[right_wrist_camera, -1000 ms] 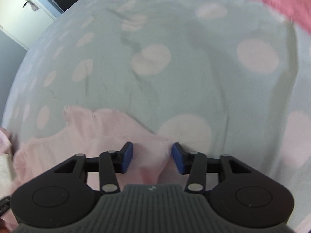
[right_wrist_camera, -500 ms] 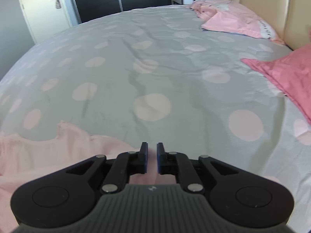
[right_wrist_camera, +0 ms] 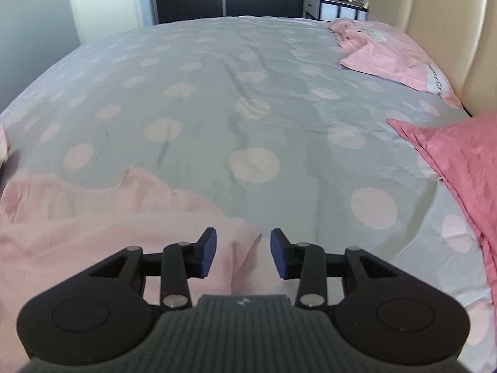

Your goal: Fold clothes

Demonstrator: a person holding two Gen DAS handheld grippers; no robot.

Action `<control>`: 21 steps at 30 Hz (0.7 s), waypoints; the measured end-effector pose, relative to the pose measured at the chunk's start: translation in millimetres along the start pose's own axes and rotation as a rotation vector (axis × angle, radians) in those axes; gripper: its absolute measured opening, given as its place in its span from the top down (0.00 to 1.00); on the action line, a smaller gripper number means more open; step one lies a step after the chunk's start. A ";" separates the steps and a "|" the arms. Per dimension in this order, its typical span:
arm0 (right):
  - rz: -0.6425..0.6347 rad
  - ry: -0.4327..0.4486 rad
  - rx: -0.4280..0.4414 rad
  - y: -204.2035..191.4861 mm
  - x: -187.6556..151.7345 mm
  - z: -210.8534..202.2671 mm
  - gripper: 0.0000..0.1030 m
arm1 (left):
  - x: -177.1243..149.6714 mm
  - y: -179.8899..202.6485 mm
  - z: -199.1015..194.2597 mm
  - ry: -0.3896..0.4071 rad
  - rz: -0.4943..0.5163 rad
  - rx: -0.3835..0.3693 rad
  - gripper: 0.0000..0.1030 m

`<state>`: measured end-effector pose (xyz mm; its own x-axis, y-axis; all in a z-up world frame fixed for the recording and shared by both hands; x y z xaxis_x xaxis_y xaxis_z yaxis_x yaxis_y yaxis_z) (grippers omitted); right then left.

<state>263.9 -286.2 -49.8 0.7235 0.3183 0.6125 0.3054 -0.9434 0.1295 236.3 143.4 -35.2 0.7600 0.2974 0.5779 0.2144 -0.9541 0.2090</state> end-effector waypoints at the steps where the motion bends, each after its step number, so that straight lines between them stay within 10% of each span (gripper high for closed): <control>1: -0.017 -0.003 0.006 -3.4 -1.5 -4.5 0.55 | 0.9 -6.9 -5.3 0.006 -0.012 0.009 0.77; 21: -0.277 -0.043 0.089 -85.0 -63.2 -97.3 0.30 | -47.7 -140.0 -135.1 0.139 0.002 0.193 0.50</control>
Point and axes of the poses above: each gripper's, at about its wrist camera, not at the fingertips, and z roughly the way its jaws point, y to its right, x to its top, the point moved 4 cm from there along z, roughly the way its jaws point, and after that the axes turned 15 degrees about -z, right-handed, at the moved point
